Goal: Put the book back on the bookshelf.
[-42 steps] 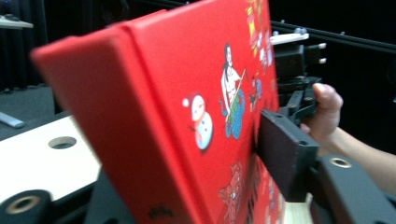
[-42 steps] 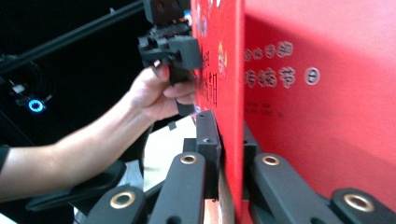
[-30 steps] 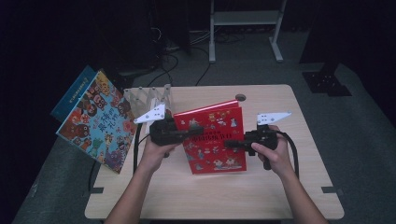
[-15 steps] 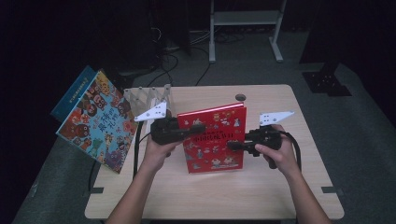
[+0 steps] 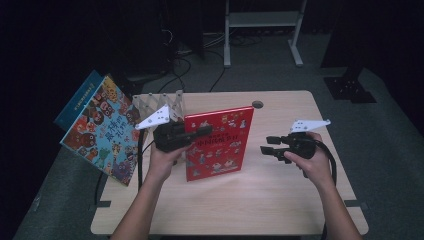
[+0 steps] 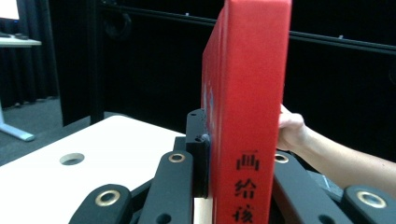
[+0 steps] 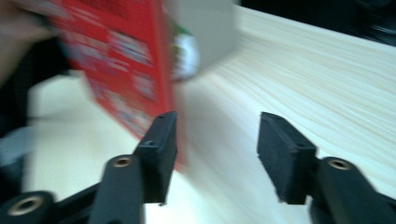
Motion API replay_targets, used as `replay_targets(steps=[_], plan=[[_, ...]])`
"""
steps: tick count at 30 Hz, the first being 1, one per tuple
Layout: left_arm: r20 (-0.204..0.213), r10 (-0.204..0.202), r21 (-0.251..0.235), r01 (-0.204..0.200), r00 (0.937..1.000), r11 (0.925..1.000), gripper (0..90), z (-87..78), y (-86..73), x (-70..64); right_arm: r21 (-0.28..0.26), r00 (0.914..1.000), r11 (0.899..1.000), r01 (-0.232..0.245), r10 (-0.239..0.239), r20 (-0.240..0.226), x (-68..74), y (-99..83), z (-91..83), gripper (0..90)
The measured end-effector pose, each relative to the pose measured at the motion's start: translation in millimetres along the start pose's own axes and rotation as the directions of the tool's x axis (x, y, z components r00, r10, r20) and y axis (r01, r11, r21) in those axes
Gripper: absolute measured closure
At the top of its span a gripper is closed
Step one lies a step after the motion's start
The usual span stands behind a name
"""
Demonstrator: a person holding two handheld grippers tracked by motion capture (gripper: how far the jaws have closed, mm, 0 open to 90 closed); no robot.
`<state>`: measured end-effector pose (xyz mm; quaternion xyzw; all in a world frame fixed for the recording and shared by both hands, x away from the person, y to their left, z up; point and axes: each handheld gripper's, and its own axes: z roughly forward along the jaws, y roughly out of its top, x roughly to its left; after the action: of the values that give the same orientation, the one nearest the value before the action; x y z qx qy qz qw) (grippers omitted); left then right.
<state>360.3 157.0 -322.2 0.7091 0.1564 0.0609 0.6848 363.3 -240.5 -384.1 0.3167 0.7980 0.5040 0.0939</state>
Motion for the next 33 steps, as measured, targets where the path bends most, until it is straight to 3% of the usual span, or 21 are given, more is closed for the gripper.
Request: replay_targets(steps=[2,4,6,13,16,21,26,28,33], plan=[[-0.019,0.007,0.005,-0.007,0.9998,1.0,79.4,-4.4,1.7,-0.9,0.023,0.9984,1.0,-0.013,0.011,0.055,-5.0,-4.7,2.1,37.1],[-0.038,0.013,0.011,-0.012,0.9992,0.9999,79.4,-8.5,3.7,-1.8,0.056,0.9917,0.998,-0.003,-0.004,0.129,-10.2,-10.7,5.3,34.7],[-0.052,0.016,0.016,-0.015,0.9985,0.9998,79.4,-12.3,5.1,-2.7,0.079,0.9794,0.997,-0.014,-0.003,0.202,-15.3,-18.3,8.8,31.7],[-0.118,0.044,0.053,-0.038,0.9921,0.9979,79.4,-26.4,8.4,-7.2,0.129,0.9478,0.989,-0.079,0.035,0.317,-34.3,-44.0,17.0,28.2],[-0.143,0.035,0.045,-0.028,0.9891,0.9986,79.4,-34.2,8.6,-5.1,0.189,0.9254,0.976,-0.105,0.026,0.378,-41.3,-52.3,21.6,27.7],[-0.18,0.024,0.021,-0.02,0.9834,0.9996,79.4,-51.0,10.7,-2.5,0.202,0.8946,0.964,-0.175,0.07,0.441,-54.9,-67.7,25.5,26.8],[-0.226,0.023,0.007,-0.022,0.9738,0.9997,79.4,-69.0,13.8,-2.6,0.221,0.881,0.947,-0.234,0.11,0.46,-66.4,-77.6,27.6,22.5],[-0.241,0.021,0.001,-0.022,0.9703,0.9998,79.4,-75.4,15.2,-2.9,0.207,0.8729,0.951,-0.229,0.107,0.476,-67.7,-80.0,27.7,21.3],[-0.267,0.018,-0.013,-0.022,0.9636,0.9997,79.4,-88.7,17.3,-3.0,0.172,0.8696,0.962,-0.214,0.108,0.482,-70.3,-85.5,28.0,12.8]])
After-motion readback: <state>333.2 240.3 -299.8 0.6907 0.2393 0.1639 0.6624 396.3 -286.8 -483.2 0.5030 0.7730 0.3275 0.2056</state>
